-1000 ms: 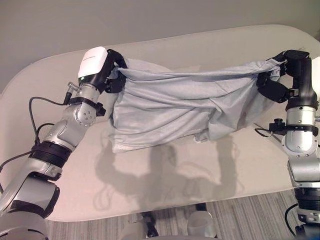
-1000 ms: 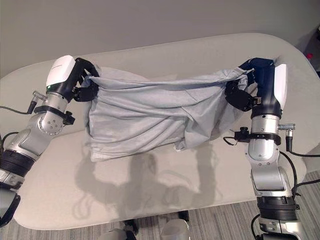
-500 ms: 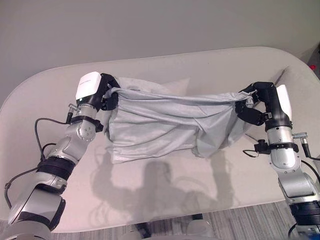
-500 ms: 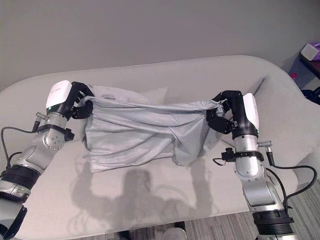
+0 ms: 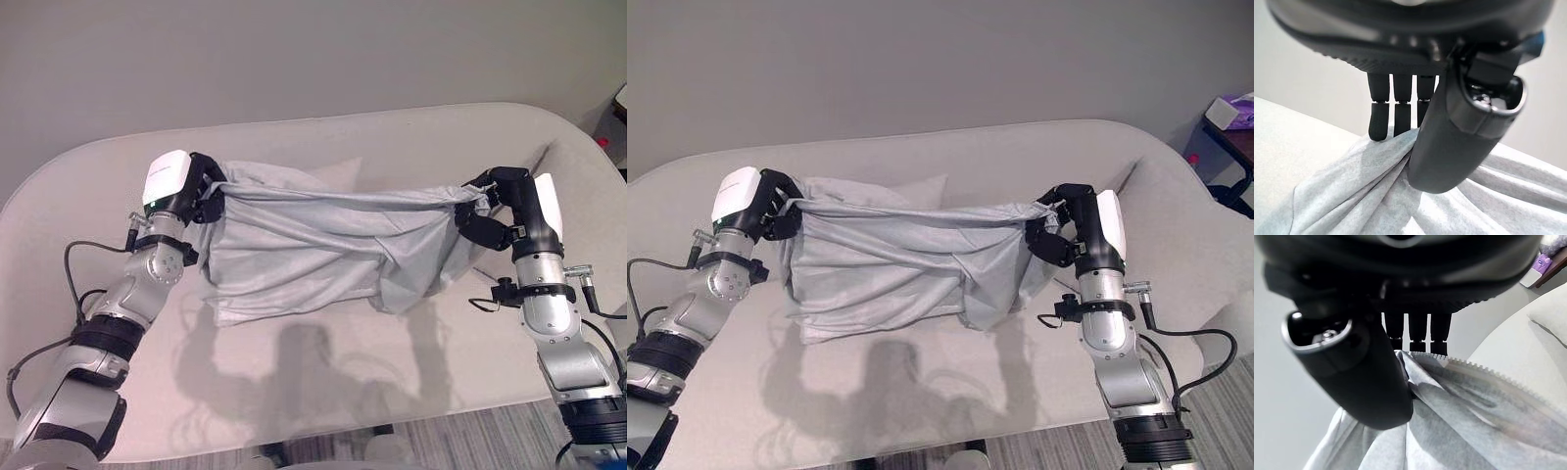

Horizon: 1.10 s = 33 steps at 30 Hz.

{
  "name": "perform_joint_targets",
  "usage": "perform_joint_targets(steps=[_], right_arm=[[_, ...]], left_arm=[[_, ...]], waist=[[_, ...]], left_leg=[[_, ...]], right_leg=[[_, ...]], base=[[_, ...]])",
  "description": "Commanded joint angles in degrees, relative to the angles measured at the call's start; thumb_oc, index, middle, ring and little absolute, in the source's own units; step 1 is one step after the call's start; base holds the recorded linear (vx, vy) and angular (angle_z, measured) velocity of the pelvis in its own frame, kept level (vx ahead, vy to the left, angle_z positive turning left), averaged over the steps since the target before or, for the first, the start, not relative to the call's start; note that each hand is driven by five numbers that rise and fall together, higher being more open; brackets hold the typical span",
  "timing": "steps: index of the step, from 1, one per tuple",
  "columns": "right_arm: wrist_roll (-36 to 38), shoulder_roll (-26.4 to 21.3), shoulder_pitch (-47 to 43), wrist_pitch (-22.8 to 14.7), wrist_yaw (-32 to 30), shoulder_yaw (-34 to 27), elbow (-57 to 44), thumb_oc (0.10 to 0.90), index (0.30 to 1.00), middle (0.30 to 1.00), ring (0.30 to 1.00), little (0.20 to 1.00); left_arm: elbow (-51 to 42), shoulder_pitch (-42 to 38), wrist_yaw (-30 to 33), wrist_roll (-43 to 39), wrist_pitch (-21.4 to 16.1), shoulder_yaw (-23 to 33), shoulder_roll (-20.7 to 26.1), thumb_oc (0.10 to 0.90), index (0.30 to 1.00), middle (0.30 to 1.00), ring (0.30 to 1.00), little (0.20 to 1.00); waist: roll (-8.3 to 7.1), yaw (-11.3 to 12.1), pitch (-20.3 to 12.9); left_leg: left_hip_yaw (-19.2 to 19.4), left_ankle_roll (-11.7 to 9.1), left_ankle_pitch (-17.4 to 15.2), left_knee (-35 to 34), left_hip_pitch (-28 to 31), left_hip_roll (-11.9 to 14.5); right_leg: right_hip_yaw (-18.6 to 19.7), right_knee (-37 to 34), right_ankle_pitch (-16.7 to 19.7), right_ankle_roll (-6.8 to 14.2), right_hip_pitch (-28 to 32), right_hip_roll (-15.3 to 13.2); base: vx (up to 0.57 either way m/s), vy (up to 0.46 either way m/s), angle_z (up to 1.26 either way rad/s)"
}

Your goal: Hang the clothes on the sofa on the clothes rack.

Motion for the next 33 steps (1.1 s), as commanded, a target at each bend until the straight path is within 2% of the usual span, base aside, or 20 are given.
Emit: perform_joint_targets(steps=[1, 3, 6, 11, 13, 20, 33], right_arm=[[1.01, -2.94, -5.73, -3.9, -3.96, -5.9, -4.6, 0.4, 0.3, 0.3, 0.3, 0.3], [0.96, -4.79, -7.65, -3.94, -4.11, -5.92, -4.41, 0.4, 0.3, 0.3, 0.3, 0.3], [1.71, -8.31, -12.91, -4.25, -4.47, -5.2, -3.85, 0.4, 0.3, 0.3, 0.3, 0.3], [2.3, -9.52, -14.47, -4.66, -4.44, -6.01, -4.21, 0.4, 0.3, 0.3, 0.3, 0.3], [2.29, -9.43, -14.43, -5.09, -4.39, -6.46, -4.63, 0.4, 0.3, 0.3, 0.3, 0.3], [2.81, -9.97, -15.83, -5.38, -4.54, -5.73, -3.89, 0.4, 0.3, 0.3, 0.3, 0.3], [3.15, -8.63, -15.67, -5.57, -1.02, -2.01, -3.42, 0.4, 0.3, 0.3, 0.3, 0.3]], left_arm=[[-3.77, -4.4, 5.47, -0.81, -3.26, 9.64, 1.77, 0.4, 0.3, 0.3, 0.3, 0.3], [-6.51, -4.41, 6.89, -0.65, -3.47, 11.38, 3.13, 0.4, 0.3, 0.3, 0.3, 0.3], [-12.39, -5.97, 11.3, -0.54, -3.62, 16.33, 7.64, 0.4, 0.3, 0.3, 0.3, 0.3], [-16.32, -4.68, 15.25, -0.49, -3.47, 23.19, 13.22, 0.4, 0.3, 0.3, 0.3, 0.3], [-17.29, -2.03, 16.47, -0.97, -3.51, 27.44, 17.63, 0.4, 0.3, 0.3, 0.3, 0.3], [-16.98, -1.5, 15.79, -2.2, -4.18, 27.9, 21.06, 0.4, 0.3, 0.3, 0.3, 0.3], [-11.78, -2.65, 10.85, 2.21, -4.22, 20.12, 18.95, 0.4, 0.3, 0.3, 0.3, 0.3]], waist=[[-0.05, 1.91, -5.69], [0.2, 2.42, -6.07], [0.44, 3.96, -6.92], [0.85, 5.67, -7.71], [1.28, 6.59, -8.11], [1.44, 7.23, -8.51], [1.16, 6.85, -8.18]], left_leg=[[-3.01, -3.23, -11.8, 0.29, 7.77, 3.41], [-3.26, -3.41, -11.68, 0.29, 7.95, 3.6], [-4.13, -3.94, -10.95, 0.29, 7.97, 4.2], [-4.73, -4.52, -10.12, 0.29, 7.79, 4.97], [-5.17, -4.87, -9.69, 0.29, 7.66, 5.22], [-5.6, -5.19, -9.38, 0.29, 7.39, 5.3], [-5.28, -5.11, -9.59, 0.29, 7.93, 5.38]], right_leg=[[-1.24, 0.29, 0.21, -1.47, -1.49, 1.82], [-1.69, 0.29, -0.06, -1.64, -0.92, 1.97], [-2.67, 0.29, -0.74, -2.17, -0.01, 2.66], [-4.02, 0.29, -1.35, -2.44, 0.83, 3.2], [-5.0, 0.29, -1.51, -2.53, 1.46, 3.31], [-6.18, 0.29, -1.49, -2.45, 1.78, 3.29], [-6.47, 0.29, -1.22, -2.29, 2.08, 2.95]], base=[[-0.02, -0.051, 0.02], [-0.03, -0.052, 0.05], [-0.04, -0.077, 0.17], [-0.02, -0.046, 0.16], [-0.01, -0.026, 0.11], [-0.02, 0.003, 0.16], [-0.01, 0.008, 0.05]])
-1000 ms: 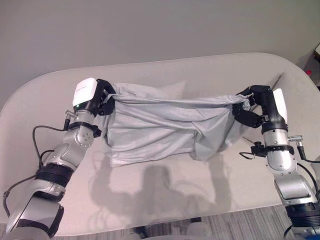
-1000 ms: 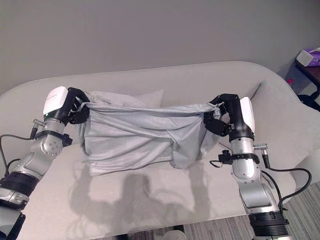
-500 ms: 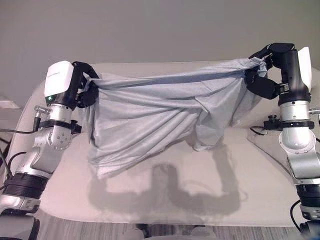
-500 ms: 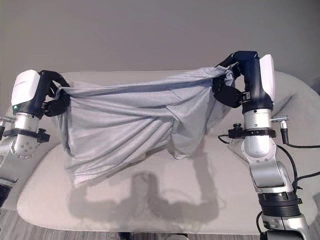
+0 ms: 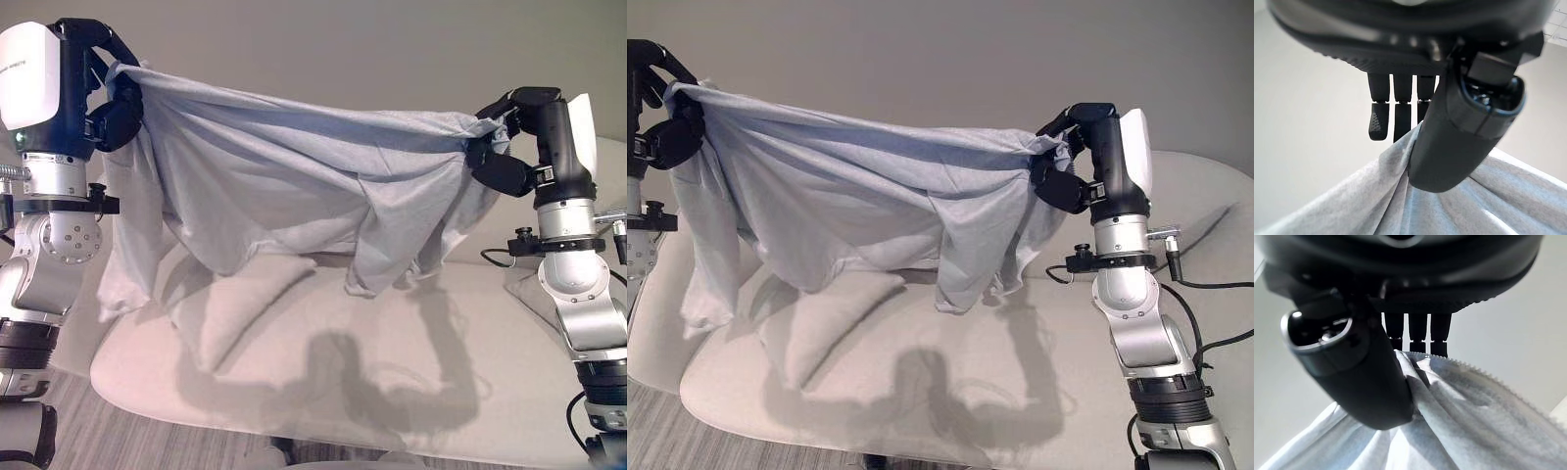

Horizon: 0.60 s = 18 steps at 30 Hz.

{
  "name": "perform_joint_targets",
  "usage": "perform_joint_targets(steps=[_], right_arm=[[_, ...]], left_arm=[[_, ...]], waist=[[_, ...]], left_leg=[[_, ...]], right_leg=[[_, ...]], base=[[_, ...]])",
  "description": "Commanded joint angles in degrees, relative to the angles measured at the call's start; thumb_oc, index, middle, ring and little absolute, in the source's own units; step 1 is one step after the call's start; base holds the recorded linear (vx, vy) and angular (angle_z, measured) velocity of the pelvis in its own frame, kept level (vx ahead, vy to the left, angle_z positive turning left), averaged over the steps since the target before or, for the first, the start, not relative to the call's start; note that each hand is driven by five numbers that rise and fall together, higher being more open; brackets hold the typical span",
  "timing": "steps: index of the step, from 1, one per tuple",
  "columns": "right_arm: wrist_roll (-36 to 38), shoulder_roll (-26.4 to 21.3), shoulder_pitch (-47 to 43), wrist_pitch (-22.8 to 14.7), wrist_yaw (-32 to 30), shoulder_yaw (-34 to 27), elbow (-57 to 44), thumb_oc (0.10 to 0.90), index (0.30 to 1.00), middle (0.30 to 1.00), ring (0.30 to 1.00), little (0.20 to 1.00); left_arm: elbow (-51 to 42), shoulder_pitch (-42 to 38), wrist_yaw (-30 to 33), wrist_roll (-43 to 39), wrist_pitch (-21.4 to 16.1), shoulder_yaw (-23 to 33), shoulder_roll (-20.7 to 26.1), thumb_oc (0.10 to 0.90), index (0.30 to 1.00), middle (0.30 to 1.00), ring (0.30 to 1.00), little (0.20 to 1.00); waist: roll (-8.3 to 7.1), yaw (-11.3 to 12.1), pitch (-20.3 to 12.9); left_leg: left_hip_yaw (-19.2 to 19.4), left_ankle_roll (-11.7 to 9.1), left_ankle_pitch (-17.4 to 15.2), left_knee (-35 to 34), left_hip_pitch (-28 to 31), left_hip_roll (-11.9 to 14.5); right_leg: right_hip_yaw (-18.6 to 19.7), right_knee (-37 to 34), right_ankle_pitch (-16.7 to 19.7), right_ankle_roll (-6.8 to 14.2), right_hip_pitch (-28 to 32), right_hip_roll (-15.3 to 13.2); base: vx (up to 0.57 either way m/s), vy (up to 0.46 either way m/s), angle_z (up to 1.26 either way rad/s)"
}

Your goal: Hang the clothes on the sofa on the clothes rack.

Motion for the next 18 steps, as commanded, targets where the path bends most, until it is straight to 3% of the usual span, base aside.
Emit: perform_joint_targets(steps=[1, 9, 12, 13, 14, 15, 18], right_arm=[[2.6, -2.85, -4.33, -2.95, -1.57, -2.08, -1.79, 0.4, 0.3, 0.3, 0.3, 0.3], [3.06, -4.3, -4.62, -2.64, -1.97, -2.15, -1.51, 0.4, 0.3, 0.3, 0.3, 0.3], [4.33, -7.05, -9.25, -2.79, -3.15, -1.52, 0.13, 0.4, 0.3, 0.3, 0.3, 0.3], [5.27, -9.6, -11.93, -3.21, -4.47, -1.77, 1.4, 0.4, 0.3, 0.3, 0.3, 0.3], [5.19, -11.61, -13.33, -2.99, -5.51, -2.28, 1.6, 0.4, 0.3, 0.3, 0.3, 0.3], [5.1, -12.72, -13.54, -3.03, -6.12, -2.63, 2.03, 0.4, 0.3, 0.3, 0.3, 0.3], [4.88, -14.2, -12.47, -2.73, -7.56, -3.87, 2.38, 0.4, 0.3, 0.3, 0.3, 0.3]], left_arm=[[4.96, -6.87, 2.4, 2.08, 0.64, 3.11, 4.31, 0.4, 0.3, 0.3, 0.3, 0.3], [5.25, -7.1, 4.07, 2.29, 1.76, 4.22, 4.22, 0.4, 0.3, 0.3, 0.3, 0.3], [3.04, -5.13, 6.8, -0.37, 1.73, 8.68, 4.96, 0.4, 0.3, 0.3, 0.3, 0.3], [2.41, -5.27, 7.68, -2.19, 1.04, 9.44, 5.45, 0.4, 0.3, 0.3, 0.3, 0.3], [2.17, -6.48, 8.41, -3.23, 1.11, 9.74, 5.81, 0.4, 0.3, 0.3, 0.3, 0.3], [2.2, -6.98, 9.01, -3.1, 0.92, 9.69, 6.19, 0.4, 0.3, 0.3, 0.3, 0.3], [1.84, -8.34, 10.26, -3.46, 0.32, 8.79, 6.9, 0.4, 0.3, 0.3, 0.3, 0.3]], waist=[[-1.5, 0.24, -8.09], [-2.38, 0.65, -7.82], [-3.12, 2.31, -7.47], [-4.25, 3.53, -5.15], [-5.41, 4.06, -3.74], [-5.64, 3.98, -3.71], [-6.45, 4.11, -3.82]], left_leg=[[1.12, -4.66, -10.31, 0.28, 7.49, 5.19], [1.08, -4.42, -10.69, 0.28, 7.26, 4.75], [-0.89, -4.15, -10.21, 0.28, 6.87, 4.33], [-1.78, -4.39, -10.13, 4.91, 3.13, 4.23], [-2.35, -5.69, -10.14, 9.52, -0.54, 6.35], [-3.04, -6.27, -10.17, 10.66, -1.51, 8.65], [-4.7, -6.89, -7.67, 10.21, -1.62, 13.87]], right_leg=[[0.08, 0.32, 0.88, -1.66, -3.07, 1.91], [0.31, 0.32, 1.16, -1.38, -3.46, 1.46], [0.32, 0.32, 0.4, -1.55, -3.12, 1.76], [-0.56, 0.35, 0.22, -1.84, -2.83, 0.92], [-2.33, 0.46, 0.5, -2.03, -2.97, -0.4], [-3.51, 0.49, 0.69, -1.79, -3.01, -1.19], [-5.06, 1.14, 0.8, -0.48, -2.81, -4.22]], base=[[0.01, 0.047, -0.01], [0.0, 0.01, -0.02], [-0.03, 0.006, 0.0], [-0.21, 0.085, 0.07], [-0.21, 0.197, 0.3], [-0.09, 0.291, 0.71], [0.05, 0.378, 0.81]])
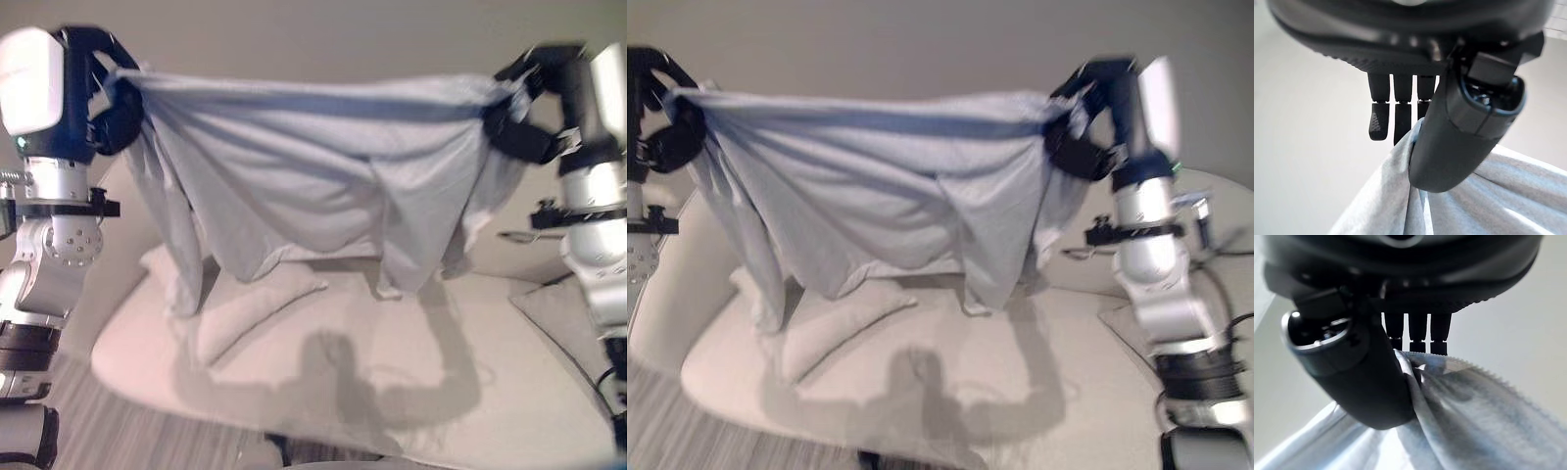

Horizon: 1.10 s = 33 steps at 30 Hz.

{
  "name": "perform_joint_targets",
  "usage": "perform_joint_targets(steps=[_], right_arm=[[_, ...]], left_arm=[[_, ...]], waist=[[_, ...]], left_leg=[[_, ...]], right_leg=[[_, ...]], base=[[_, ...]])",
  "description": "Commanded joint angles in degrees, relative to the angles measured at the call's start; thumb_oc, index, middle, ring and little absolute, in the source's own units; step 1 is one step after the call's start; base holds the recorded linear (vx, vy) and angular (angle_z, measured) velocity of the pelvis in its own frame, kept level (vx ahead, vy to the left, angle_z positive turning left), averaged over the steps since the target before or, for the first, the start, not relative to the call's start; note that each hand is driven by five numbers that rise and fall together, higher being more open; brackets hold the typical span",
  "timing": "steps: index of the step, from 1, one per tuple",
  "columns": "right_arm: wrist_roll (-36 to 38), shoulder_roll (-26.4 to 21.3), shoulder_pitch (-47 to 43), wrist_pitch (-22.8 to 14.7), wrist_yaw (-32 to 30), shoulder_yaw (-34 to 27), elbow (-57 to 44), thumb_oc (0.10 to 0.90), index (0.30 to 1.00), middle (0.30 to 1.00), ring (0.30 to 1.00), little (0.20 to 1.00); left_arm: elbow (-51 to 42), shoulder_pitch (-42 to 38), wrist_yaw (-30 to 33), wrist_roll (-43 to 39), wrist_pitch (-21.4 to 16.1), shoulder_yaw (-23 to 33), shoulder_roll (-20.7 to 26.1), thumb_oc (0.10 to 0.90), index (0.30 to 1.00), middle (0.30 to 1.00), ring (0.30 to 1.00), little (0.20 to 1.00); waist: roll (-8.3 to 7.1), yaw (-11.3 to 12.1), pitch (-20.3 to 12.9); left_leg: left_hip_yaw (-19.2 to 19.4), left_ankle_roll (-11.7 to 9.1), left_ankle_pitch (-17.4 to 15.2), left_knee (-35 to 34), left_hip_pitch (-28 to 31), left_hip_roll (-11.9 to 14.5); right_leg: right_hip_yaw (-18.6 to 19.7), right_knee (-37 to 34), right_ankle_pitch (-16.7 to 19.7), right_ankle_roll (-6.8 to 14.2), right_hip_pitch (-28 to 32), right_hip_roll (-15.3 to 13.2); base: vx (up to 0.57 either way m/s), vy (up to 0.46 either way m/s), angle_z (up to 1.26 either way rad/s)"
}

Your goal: Hang the clothes on the sofa on the clothes rack.

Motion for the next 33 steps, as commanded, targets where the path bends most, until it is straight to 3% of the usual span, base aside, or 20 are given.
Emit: perform_joint_targets(steps=[1, 3, 4, 6, 7, 8, 10, 11, 12, 13, 15, 16, 18, 20, 23, 25, 26, 29, 31, 33], right_arm=[[0.83, -2.52, -2.9, -2.3, -7.04, -5.32, -0.01, 0.4, 0.3, 0.3, 0.3, 0.3], [0.02, -3.77, -3.17, -1.51, -6.81, -5.46, 0.42, 0.4, 0.3, 0.3, 0.3, 0.3], [-0.55, -4.8, -3.08, -1.2, -7.05, -6.01, 1.24, 0.4, 0.3, 0.3, 0.3, 0.3], [-2.16, -5.11, -4.88, -0.28, -7.57, -4.74, 2.15, 0.4, 0.3, 0.3, 0.3, 0.3], [-2.43, -4.8, -8.33, 0.19, -8.18, -2.75, 2.86, 0.4, 0.3, 0.3, 0.3, 0.3], [-2.37, -4.53, -9.4, 0.07, -8.33, -2.08, 3.04, 0.4, 0.3, 0.3, 0.3, 0.3], [-1.55, -5.85, -12.29, -0.56, -8.15, 0.66, 3.99, 0.4, 0.3, 0.3, 0.3, 0.3], [0.21, -7.73, -13.79, -1.39, -7.75, 1.81, 4.33, 0.4, 0.3, 0.3, 0.3, 0.3], [0.3, -7.85, -14.2, -1.48, -7.77, 2.07, 4.57, 0.4, 0.3, 0.3, 0.3, 0.3], [1.05, -8.63, -15.4, -2.1, -7.98, 2.75, 5.38, 0.4, 0.3, 0.3, 0.3, 0.3], [0.25, -10.04, -17.18, -1.58, -7.88, 3.44, 6.43, 0.4, 0.3, 0.3, 0.3, 0.3], [1.35, -8.24, -18.33, -1.96, -7.71, 3.37, 6.22, 0.4, 0.3, 0.3, 0.3, 0.3], [1.8, -8.26, -19.25, -2.28, -8.15, 4.27, 6.97, 0.4, 0.3, 0.3, 0.3, 0.3], [1.57, -8.68, -19.62, -1.71, -7.77, 5.27, 7.38, 0.4, 0.3, 0.3, 0.3, 0.3], [1.56, -8.54, -18.06, -1.55, -7.3, 4.66, 6.76, 0.4, 0.3, 0.3, 0.3, 0.3], [2.01, -9.3, -16.14, -1.55, -7.99, 3.81, 6.54, 0.4, 0.3, 0.3, 0.3, 0.3], [1.92, -9.56, -15.49, -1.45, -8.25, 3.22, 6.5, 0.4, 0.3, 0.3, 0.3, 0.3], [1.79, -10.44, -14.18, -1.34, -8.6, 2.47, 6.76, 0.4, 0.3, 0.3, 0.3, 0.3], [2.18, -9.99, -12.93, -1.23, -8.38, 1.47, 6.38, 0.4, 0.3, 0.3, 0.3, 0.3], [1.48, -9.33, -11.93, -0.99, -7.93, 0.8, 6.25, 0.4, 0.3, 0.3, 0.3, 0.3]], left_arm=[[1.34, -5.5, 8.5, -4.92, 1.49, 7.36, 5.8, 0.4, 0.3, 0.3, 0.3, 0.3], [0.67, -6.64, 9.37, -5.09, 1.87, 7.46, 6.87, 0.4, 0.3, 0.3, 0.3, 0.3], [-0.42, -7.92, 8.83, -4.6, 1.49, 6.37, 7.12, 0.4, 0.3, 0.3, 0.3, 0.3], [-1.6, -9.9, 9.15, -4.48, 1.81, 5.55, 7.54, 0.4, 0.3, 0.3, 0.3, 0.3], [-2.72, -11.68, 8.95, -3.78, 2.16, 5.01, 8.98, 0.4, 0.3, 0.3, 0.3, 0.3], [-3.09, -12.9, 8.88, -3.48, 2.13, 4.6, 9.36, 0.4, 0.3, 0.3, 0.3, 0.3], [-2.35, -15.55, 8.5, -3.82, 1.89, 2.02, 10.24, 0.4, 0.3, 0.3, 0.3, 0.3], [-1.37, -15.88, 8.14, -4.15, 2.24, 1.19, 11.24, 0.4, 0.3, 0.3, 0.3, 0.3], [-1.24, -16.04, 8.16, -4.18, 2.2, 1.19, 11.24, 0.4, 0.3, 0.3, 0.3, 0.3], [0.2, -14.3, 7.8, -4.48, 2.71, 1.7, 11.37, 0.4, 0.3, 0.3, 0.3, 0.3], [0.97, -10.39, 7.34, -3.64, 3.06, 4.36, 11.14, 0.4, 0.3, 0.3, 0.3, 0.3], [0.85, -7.74, 6.88, -4.5, 2.48, 6.58, 8.0, 0.4, 0.3, 0.3, 0.3, 0.3], [0.36, -6.13, 6.39, -4.91, 1.73, 7.78, 6.74, 0.4, 0.3, 0.3, 0.3, 0.3], [0.51, -7.19, 5.6, -5.89, 1.55, 6.24, 4.0, 0.4, 0.3, 0.3, 0.3, 0.3], [-0.38, -7.47, 4.91, -5.48, 1.2, 5.31, 2.29, 0.4, 0.3, 0.3, 0.3, 0.3], [-0.04, -9.06, 5.14, -6.48, 0.54, 3.62, 1.75, 0.4, 0.3, 0.3, 0.3, 0.3], [0.31, -9.52, 5.38, -6.8, 0.6, 3.11, 1.94, 0.4, 0.3, 0.3, 0.3, 0.3], [0.75, -10.44, 5.85, -7.43, 0.27, 1.91, 2.47, 0.4, 0.3, 0.3, 0.3, 0.3], [0.53, -11.0, 5.37, -7.24, 0.29, 1.36, 3.42, 0.4, 0.3, 0.3, 0.3, 0.3], [-0.06, -11.09, 4.58, -7.35, -0.01, 0.41, 3.16, 0.4, 0.3, 0.3, 0.3, 0.3]], waist=[[0.95, 0.57, -5.28], [1.57, 0.55, -6.25], [1.7, 0.28, -6.77], [1.13, 1.21, -7.23], [1.17, 2.39, -6.89], [1.55, 2.23, -6.63], [2.68, 1.7, -5.63], [2.93, 1.6, -5.0], [3.0, 1.63, -5.03], [2.16, 2.04, -4.51], [-0.11, 3.15, -5.29], [-1.35, 3.91, -5.74], [-1.39, 4.33, -5.75], [-1.76, 3.19, -4.5], [-1.75, 2.6, -4.97], [-2.17, 1.62, -5.76], [-1.82, 1.32, -5.94], [-0.64, 0.62, -6.36], [1.0, 0.83, -7.05], [1.71, 0.48, -7.73]], left_leg=[[-3.34, -4.77, -3.72, -3.54, 9.7, 7.02], [-6.45, -5.8, -6.81, -7.08, 11.17, 4.72], [-5.91, -5.35, -7.69, -8.72, 11.6, 2.71], [-5.48, -3.04, -8.58, -12.85, 13.23, -2.22], [-3.39, -0.95, -9.29, -13.29, 13.06, -5.59], [-3.09, -0.59, -9.34, -13.29, 12.93, -6.28], [-4.12, 0.45, -8.0, -13.29, 12.54, -6.84], [-5.66, 1.11, -7.31, -13.29, 12.86, -7.96], [-5.6, 1.06, -7.01, -13.29, 12.53, -7.88], [-6.35, 1.37, -6.71, -13.29, 12.97, -9.34], [-5.89, 1.7, -7.76, -13.29, 13.1, -11.57], [-5.76, 1.62, -7.52, -13.29, 12.82, -12.1], [-5.04, 1.66, -6.79, -13.23, 13.11, -12.35], [1.65, 0.65, -7.09, -8.02, 9.89, -9.65], [3.78, -0.59, -5.83, -8.72, 9.4, -3.58], [2.71, -2.69, 0.27, -11.94, 9.81, 6.69], [2.08, -3.22, 1.89, -12.37, 9.21, 8.42], [1.01, -4.51, 3.87, -12.58, 8.08, 11.06], [-1.06, -5.5, 1.91, -11.82, 8.07, 9.37], [-0.43, -5.43, -2.23, -10.87, 7.91, 5.98]], right_leg=[[1.35, 0.16, 0.34, 1.73, 0.67, -3.31], [1.32, 0.8, 2.12, 3.26, 0.85, -5.73], [0.54, 0.66, 5.42, 4.42, 1.05, -8.0], [-0.57, 1.63, 14.12, 5.65, -1.11, -13.04], [-2.46, 4.03, 14.12, 4.51, -3.77, -14.67], [-1.54, 6.5, 11.18, 3.31, -4.21, -12.34], [3.59, 13.74, 1.57, -0.01, -7.14, -3.93], [6.37, 18.06, -4.95, -1.32, -9.24, 3.95], [6.41, 18.38, -4.9, -1.56, -9.73, 3.99], [7.5, 20.71, -7.44, -2.88, -11.7, 9.01], [7.04, 12.54, -8.16, -5.0, -7.16, 10.27], [7.84, 5.92, -6.2, -4.25, -4.58, 11.17], [7.51, 2.23, -4.53, -4.15, -2.98, 11.09], [4.36, -1.02, -3.09, -3.1, -1.12, 9.18], [3.0, -1.13, -2.9, -2.22, -1.12, 7.3], [2.0, -1.13, -4.29, -1.42, -1.07, 3.89], [1.75, -1.13, -4.82, -1.19, -0.6, 3.46], [1.17, -1.13, -5.61, -0.16, 0.83, 1.68], [0.9, -1.13, -5.13, 1.23, 2.88, -0.53], [-0.09, -1.13, -0.79, 2.58, 3.88, -4.95]], base=[[0.14, 0.519, 0.33], [0.15, 0.539, 0.39], [0.11, 0.582, 0.47], [0.03, 0.703, 0.41], [-0.06, 0.743, 0.38], [-0.09, 0.704, 0.17], [-0.03, 0.442, -0.07], [-0.01, 0.302, 0.34], [0.0, 0.279, 0.42], [0.0, 0.128, 0.4], [0.06, 0.079, 0.15], [0.07, 0.0, 0.07], [0.07, 0.026, 0.04], [-0.01, 0.187, 0.15], [0.07, 0.279, 0.65], [0.25, 0.486, 0.37], [0.19, 0.297, 0.19], [0.22, 0.331, 0.3], [0.34, 0.515, 0.25], [0.37, 0.585, -0.07]])
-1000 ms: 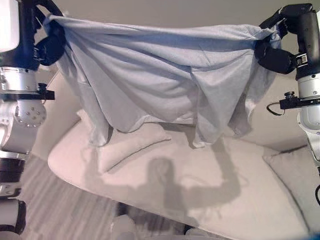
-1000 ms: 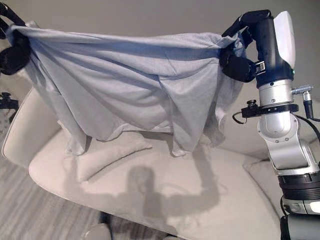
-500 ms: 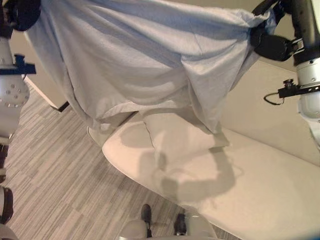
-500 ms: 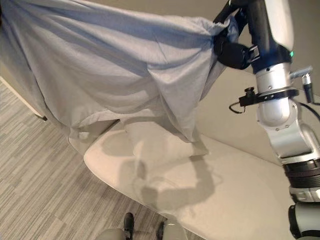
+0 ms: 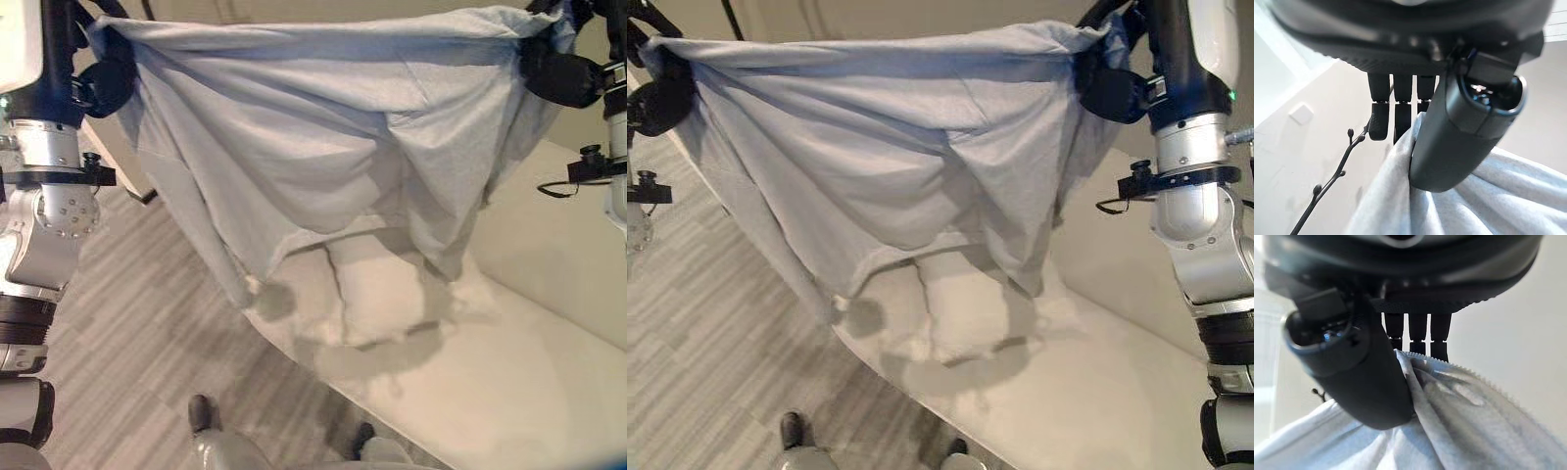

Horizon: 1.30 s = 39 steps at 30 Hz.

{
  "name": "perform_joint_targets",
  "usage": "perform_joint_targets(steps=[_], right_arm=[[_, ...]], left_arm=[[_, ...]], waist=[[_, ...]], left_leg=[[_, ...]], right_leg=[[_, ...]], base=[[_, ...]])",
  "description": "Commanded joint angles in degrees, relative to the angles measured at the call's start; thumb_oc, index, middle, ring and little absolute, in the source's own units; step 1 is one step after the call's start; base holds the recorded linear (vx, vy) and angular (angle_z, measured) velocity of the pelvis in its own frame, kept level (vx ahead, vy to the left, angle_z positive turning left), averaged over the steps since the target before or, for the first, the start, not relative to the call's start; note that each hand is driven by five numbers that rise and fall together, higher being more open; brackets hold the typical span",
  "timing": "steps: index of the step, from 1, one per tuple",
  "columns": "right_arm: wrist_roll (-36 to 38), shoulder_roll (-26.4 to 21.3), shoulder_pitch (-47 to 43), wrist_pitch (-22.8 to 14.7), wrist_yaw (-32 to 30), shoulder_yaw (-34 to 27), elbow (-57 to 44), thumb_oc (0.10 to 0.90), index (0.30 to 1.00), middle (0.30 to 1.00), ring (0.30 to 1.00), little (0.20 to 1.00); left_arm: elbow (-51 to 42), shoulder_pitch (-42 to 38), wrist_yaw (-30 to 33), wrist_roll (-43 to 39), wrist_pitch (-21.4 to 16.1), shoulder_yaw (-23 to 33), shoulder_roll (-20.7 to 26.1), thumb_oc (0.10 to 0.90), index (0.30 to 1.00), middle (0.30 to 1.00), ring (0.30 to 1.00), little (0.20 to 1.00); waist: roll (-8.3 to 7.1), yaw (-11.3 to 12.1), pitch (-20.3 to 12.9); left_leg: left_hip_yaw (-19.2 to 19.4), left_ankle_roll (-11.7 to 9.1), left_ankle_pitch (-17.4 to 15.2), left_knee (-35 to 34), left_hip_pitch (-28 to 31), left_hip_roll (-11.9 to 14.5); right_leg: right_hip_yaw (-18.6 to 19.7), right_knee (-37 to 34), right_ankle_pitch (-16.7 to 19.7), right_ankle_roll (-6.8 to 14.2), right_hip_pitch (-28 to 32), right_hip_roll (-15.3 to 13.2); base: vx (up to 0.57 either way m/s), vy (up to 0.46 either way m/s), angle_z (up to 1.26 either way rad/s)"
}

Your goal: Hang the clothes on the sofa on the clothes rack.

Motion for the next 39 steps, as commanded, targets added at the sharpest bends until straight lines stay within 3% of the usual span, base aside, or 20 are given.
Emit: perform_joint_targets(steps=[1, 2, 3, 5, 7, 8, 9, 10, 12, 15, 18, 21, 22, 25, 26, 31, 33, 35, 37, 39], right_arm=[[0.93, -1.69, -3.3, -0.95, -3.99, -5.23, 0.8, 0.4, 0.3, 0.3, 0.3, 0.3], [0.68, -0.62, -3.87, -0.56, -4.53, -5.39, 0.25, 0.4, 0.3, 0.3, 0.3, 0.3], [0.3, -0.25, -4.65, -0.56, -4.95, -5.03, 0.19, 0.4, 0.3, 0.3, 0.3, 0.3], [0.15, 0.14, -5.1, -0.69, -5.26, -4.76, 0.57, 0.4, 0.3, 0.3, 0.3, 0.3], [0.77, 0.08, -4.28, -0.93, -4.27, -4.69, 0.52, 0.4, 0.3, 0.3, 0.3, 0.3], [1.74, -0.9, -4.79, -1.2, -3.4, -4.1, 0.74, 0.4, 0.3, 0.3, 0.3, 0.3], [2.74, -1.2, -5.39, -1.52, -2.76, -3.66, 0.89, 0.4, 0.3, 0.3, 0.3, 0.3], [2.82, -1.27, -5.61, -1.58, -2.72, -3.47, 1.01, 0.4, 0.3, 0.3, 0.3, 0.3], [3.55, -1.6, -5.06, -1.63, -1.9, -3.66, 1.71, 0.4, 0.3, 0.3, 0.3, 0.3], [2.54, -3.9, -4.96, -1.12, -1.13, -3.95, 2.55, 0.4, 0.3, 0.3, 0.3, 0.3], [3.97, -3.2, -5.9, -2.37, -1.26, -3.62, 2.39, 0.4, 0.3, 0.3, 0.3, 0.3], [3.86, -3.16, -5.44, -2.04, -0.93, -4.8, 1.73, 0.4, 0.3, 0.3, 0.3, 0.3], [3.99, -3.08, -4.14, -1.77, -1.03, -6.48, 1.59, 0.4, 0.3, 0.3, 0.3, 0.3], [3.17, -3.08, -1.42, -1.52, -0.88, -7.84, 0.64, 0.4, 0.3, 0.3, 0.3, 0.3], [2.93, -3.46, -0.9, -1.69, -1.52, -7.74, 1.1, 0.4, 0.3, 0.3, 0.3, 0.3], [2.47, -4.44, 0.25, -1.23, -2.79, -7.58, 1.55, 0.4, 0.3, 0.3, 0.3, 0.3], [2.49, -4.17, 0.36, -1.38, -2.91, -7.28, 1.29, 0.4, 0.3, 0.3, 0.3, 0.3], [2.28, -4.03, 0.63, -1.24, -2.71, -7.7, 0.89, 0.4, 0.3, 0.3, 0.3, 0.3], [1.8, -3.65, 1.74, -0.96, -2.43, -8.87, 0.78, 0.4, 0.3, 0.3, 0.3, 0.3], [1.22, -2.47, 1.55, -0.41, -2.49, -8.7, 1.12, 0.4, 0.3, 0.3, 0.3, 0.3]], left_arm=[[-1.49, -6.7, 3.41, -3.49, 0.38, 5.81, 3.31, 0.4, 0.3, 0.3, 0.3, 0.3], [-1.98, -7.33, 3.21, -3.22, 0.48, 4.91, 3.76, 0.4, 0.3, 0.3, 0.3, 0.3], [-1.99, -7.56, 3.38, -3.08, 0.58, 4.7, 3.92, 0.4, 0.3, 0.3, 0.3, 0.3], [-2.07, -7.71, 3.29, -2.44, 0.68, 4.51, 4.13, 0.4, 0.3, 0.3, 0.3, 0.3], [-2.14, -8.4, 2.75, -1.93, 0.61, 3.77, 3.63, 0.4, 0.3, 0.3, 0.3, 0.3], [-1.78, -8.25, 2.17, -2.15, 0.56, 3.82, 3.31, 0.4, 0.3, 0.3, 0.3, 0.3], [-1.74, -7.92, 1.86, -2.07, 0.69, 3.89, 3.14, 0.4, 0.3, 0.3, 0.3, 0.3], [-1.78, -7.83, 1.83, -2.07, 0.72, 4.02, 3.11, 0.4, 0.3, 0.3, 0.3, 0.3], [-1.82, -6.43, 1.08, -1.83, 0.92, 4.83, 2.05, 0.4, 0.3, 0.3, 0.3, 0.3], [-1.59, -3.98, 0.52, -0.8, 1.32, 5.96, -0.64, 0.4, 0.3, 0.3, 0.3, 0.3], [-1.43, -2.06, -0.21, -1.8, 0.63, 7.38, -3.6, 0.4, 0.3, 0.3, 0.3, 0.3], [-2.08, -0.78, -0.81, -2.45, 0.54, 8.35, -4.79, 0.4, 0.3, 0.3, 0.3, 0.3], [-2.27, -0.29, -1.05, -3.36, 0.37, 8.76, -6.05, 0.4, 0.3, 0.3, 0.3, 0.3], [-2.21, -0.28, -0.42, -3.46, 0.85, 8.85, -5.72, 0.4, 0.3, 0.3, 0.3, 0.3], [-1.96, -0.67, 0.28, -3.63, 0.93, 8.32, -5.73, 0.4, 0.3, 0.3, 0.3, 0.3], [-2.28, -3.01, 1.18, -4.39, 0.47, 6.93, -5.3, 0.4, 0.3, 0.3, 0.3, 0.3], [-2.21, -3.99, 1.53, -4.31, 0.21, 6.35, -5.08, 0.4, 0.3, 0.3, 0.3, 0.3], [-2.49, -4.83, 1.59, -4.05, 0.67, 5.83, -4.27, 0.4, 0.3, 0.3, 0.3, 0.3], [-3.56, -5.43, 1.03, -3.58, 0.66, 5.2, -4.03, 0.4, 0.3, 0.3, 0.3, 0.3], [-4.24, -6.75, 0.55, -3.53, 0.57, 4.16, -3.74, 0.4, 0.3, 0.3, 0.3, 0.3]], waist=[[-4.07, 1.74, -6.93], [-3.99, 1.75, -6.61], [-3.86, 2.12, -6.29], [-3.42, 1.71, -5.93], [-2.33, -0.26, -5.35], [-1.74, -0.68, -4.72], [-1.66, -0.77, -4.13], [-1.47, -0.8, -4.08], [-1.62, -2.19, -3.44], [-3.71, -2.88, -4.11], [-4.33, -1.33, -5.38], [-5.51, -0.73, -3.85], [-6.32, -0.71, -2.83], [-6.13, -0.95, -3.5], [-5.73, -0.89, -3.94], [-4.1, -1.59, -4.3], [-3.58, -1.34, -4.29], [-2.71, -0.72, -4.37], [-2.61, -1.35, -5.05], [-3.02, -1.35, -5.66]], left_leg=[[-0.63, -2.2, -9.37, 0.89, 1.57, -3.87], [0.83, 0.2, -10.99, -1.31, 3.58, -8.76], [2.17, 1.36, -11.79, -1.44, 4.2, -10.29], [2.72, 2.14, -12.59, -1.44, 4.41, -11.32], [2.74, 2.81, -13.82, -1.44, 5.88, -12.77], [3.39, 3.17, -14.26, -1.44, 6.9, -13.42], [3.91, 3.15, -14.58, -1.44, 7.59, -13.82], [3.9, 2.97, -14.67, -1.44, 7.67, -13.55], [3.61, 2.94, -15.3, -1.44, 9.06, -14.66], [2.32, 3.6, -16.04, -1.44, 9.24, -17.6], [4.38, 2.65, -16.24, 1.99, 10.64, -17.63], [3.62, 1.15, -17.41, 14.58, 5.93, -16.59], [4.6, -0.46, -14.58, 23.13, 0.99, -13.31], [4.38, 0.49, -15.34, 15.07, 1.93, -11.62], [3.48, -0.48, -9.44, 3.28, 2.87, -7.15], [2.17, -3.04, -2.72, -1.2, 1.74, 0.45], [0.44, -3.73, -3.1, -1.16, 2.3, 0.79], [-4.73, -4.27, -5.09, 0.37, 2.15, -0.76], [-4.67, -3.94, -7.95, 1.22, 1.9, -2.99], [-3.55, -2.4, -10.21, -0.04, 2.56, -6.49]], right_leg=[[-1.61, -3.36, 4.23, 2.73, 3.01, -6.14], [-1.36, 2.24, 12.75, 2.79, 0.02, -10.84], [-2.04, 4.88, 14.6, 2.53, -1.49, -12.66], [-0.81, 7.26, 13.6, 1.82, -2.86, -12.5], [3.92, 11.43, 8.94, -0.28, -6.78, -7.04], [3.6, 10.71, 2.72, -1.66, -8.6, -1.79], [1.6, 9.57, 0.2, -2.41, -9.86, 1.56], [1.51, 9.58, 0.01, -2.6, -9.76, 1.82], [2.35, 6.89, -0.65, -2.34, -13.06, 7.66], [7.33, -3.7, 2.26, -2.86, -10.59, 11.69], [5.18, -3.97, 1.13, -2.06, -7.99, 11.45], [4.58, -3.97, 0.12, -2.71, -5.35, 10.4], [3.89, -3.97, -1.3, -3.45, -3.13, 9.42], [4.02, -3.97, -1.58, -3.18, -2.86, 8.7], [4.11, -3.97, -3.19, -2.83, -2.41, 7.63], [4.8, -3.97, -5.15, -1.35, 0.08, 4.9], [4.9, -3.97, -5.34, -0.75, 0.63, 4.27], [5.41, -3.97, -5.12, 0.19, 1.95, 2.93], [5.02, -3.97, -3.47, 1.42, 2.53, 0.15], [5.12, -3.97, 1.66, 2.11, 1.55, -3.51]], base=[[0.35, 0.692, 0.2], [0.29, 0.691, 0.3], [0.21, 0.538, -0.02], [0.12, 0.339, -0.25], [0.24, 0.438, 0.1], [0.24, 0.326, 0.17], [0.17, 0.184, 0.08], [0.11, 0.062, -0.17], [0.15, 0.053, -0.17], [0.21, 0.015, 0.09], [0.21, -0.099, 0.27], [0.12, -0.096, -0.03], [0.15, -0.034, 0.13], [0.25, 0.126, 0.12], [0.32, 0.311, -0.07], [0.22, 0.304, -0.1], [0.21, 0.3, -0.19], [0.33, 0.455, -0.12], [0.28, 0.461, -0.07], [0.17, 0.472, 0.26]])
